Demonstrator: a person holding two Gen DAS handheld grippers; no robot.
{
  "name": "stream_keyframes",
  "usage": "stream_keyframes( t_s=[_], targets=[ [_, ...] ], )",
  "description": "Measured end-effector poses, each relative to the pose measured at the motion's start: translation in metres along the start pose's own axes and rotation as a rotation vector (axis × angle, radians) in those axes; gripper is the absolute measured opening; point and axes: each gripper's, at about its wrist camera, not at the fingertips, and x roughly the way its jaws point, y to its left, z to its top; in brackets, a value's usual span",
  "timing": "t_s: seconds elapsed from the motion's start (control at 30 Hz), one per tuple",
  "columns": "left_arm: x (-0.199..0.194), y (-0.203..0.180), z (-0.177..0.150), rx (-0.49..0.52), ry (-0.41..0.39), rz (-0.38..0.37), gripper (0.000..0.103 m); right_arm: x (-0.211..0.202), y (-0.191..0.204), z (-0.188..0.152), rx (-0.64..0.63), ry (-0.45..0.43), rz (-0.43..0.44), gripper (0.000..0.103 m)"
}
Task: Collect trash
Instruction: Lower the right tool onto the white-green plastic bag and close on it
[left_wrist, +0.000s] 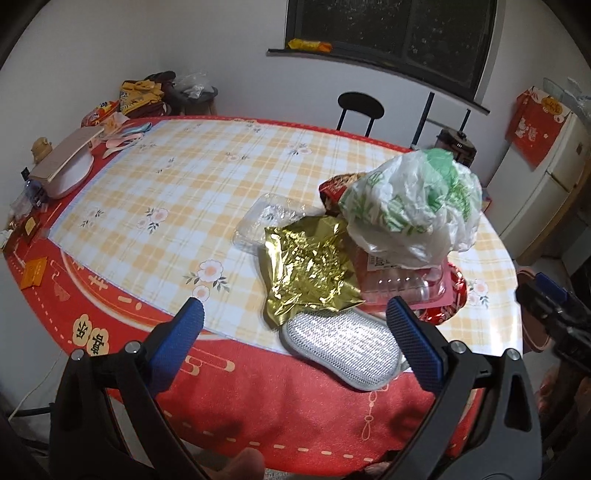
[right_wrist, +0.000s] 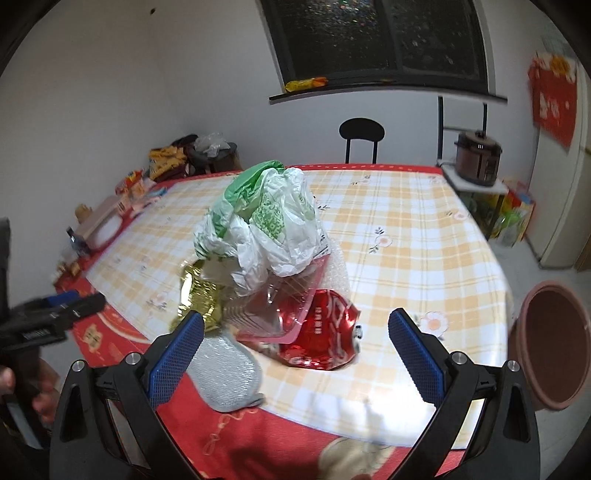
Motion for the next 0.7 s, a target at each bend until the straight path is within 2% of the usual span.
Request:
stream_keyframes(
  t_s=[0.27,0.37,0.53,0.63,0.7],
  targets=[
    [0.001,0.011,0.010,-0.027,-0.037,-0.023,0.097,0.002,-0.002,0.017,-0.018,-0.048,-0.031,0.098],
    [0.005,0.021,0.020,-0.041,-0.042,-0.055,0.097,0.005,0.008,0.031,-0.047,-0.070,-0.042,0.098],
    [0.012,0.034,0.035,-0.044,-0.045,-0.105,0.096,0.024,0.032,0.059,-0.082,-0.083,-0.012,0.098],
    [0.020,0.042,0.042,-0.049,-0.036,-0.128,0.096,0.039,0.043,0.078,-0.058,-0.100,0.020,0.098],
    [0.028,0.046,0.045,-0.049,-0.023,-0.142,0.095,0.051,0.048,0.087,-0.056,-0.102,0.007,0.098]
  ],
)
